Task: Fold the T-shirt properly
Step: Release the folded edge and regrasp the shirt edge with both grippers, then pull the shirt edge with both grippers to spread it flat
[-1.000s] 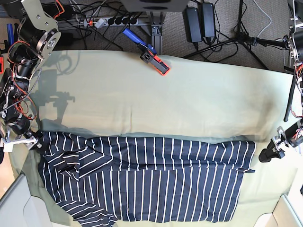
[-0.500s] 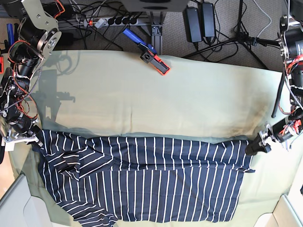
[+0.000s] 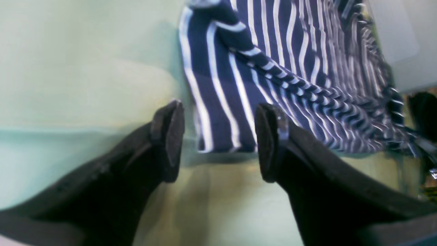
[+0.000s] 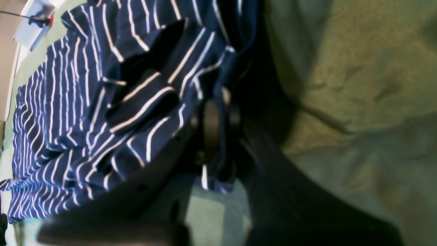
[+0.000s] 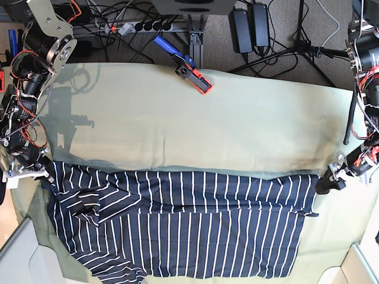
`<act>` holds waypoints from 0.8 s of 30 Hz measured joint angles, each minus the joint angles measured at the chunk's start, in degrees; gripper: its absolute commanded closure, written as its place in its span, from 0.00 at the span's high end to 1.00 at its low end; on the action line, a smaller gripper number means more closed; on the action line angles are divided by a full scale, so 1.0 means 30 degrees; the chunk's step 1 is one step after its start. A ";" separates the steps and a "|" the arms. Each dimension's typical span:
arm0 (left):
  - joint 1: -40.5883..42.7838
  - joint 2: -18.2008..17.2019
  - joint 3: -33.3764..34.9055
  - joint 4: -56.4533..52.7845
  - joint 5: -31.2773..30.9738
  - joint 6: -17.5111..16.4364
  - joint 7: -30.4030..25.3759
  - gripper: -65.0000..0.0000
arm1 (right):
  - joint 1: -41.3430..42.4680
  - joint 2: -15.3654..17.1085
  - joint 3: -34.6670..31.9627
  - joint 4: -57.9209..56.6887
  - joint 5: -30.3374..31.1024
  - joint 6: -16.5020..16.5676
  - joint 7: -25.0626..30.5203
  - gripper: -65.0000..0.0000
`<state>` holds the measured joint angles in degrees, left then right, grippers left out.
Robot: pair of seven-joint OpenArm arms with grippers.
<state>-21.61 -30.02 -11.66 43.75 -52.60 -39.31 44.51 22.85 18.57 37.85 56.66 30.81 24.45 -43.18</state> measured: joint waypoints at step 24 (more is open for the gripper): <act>0.0525 0.1639 0.0401 0.0000 0.0240 -0.0007 -0.0517 0.00 | 0.0000 -0.0423 -0.0036 0.0000 0.0015 0.0000 -0.0342 0.00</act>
<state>-20.03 -25.10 -10.46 43.75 -51.88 -39.33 42.96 22.85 17.30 37.74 56.66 30.85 24.45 -44.21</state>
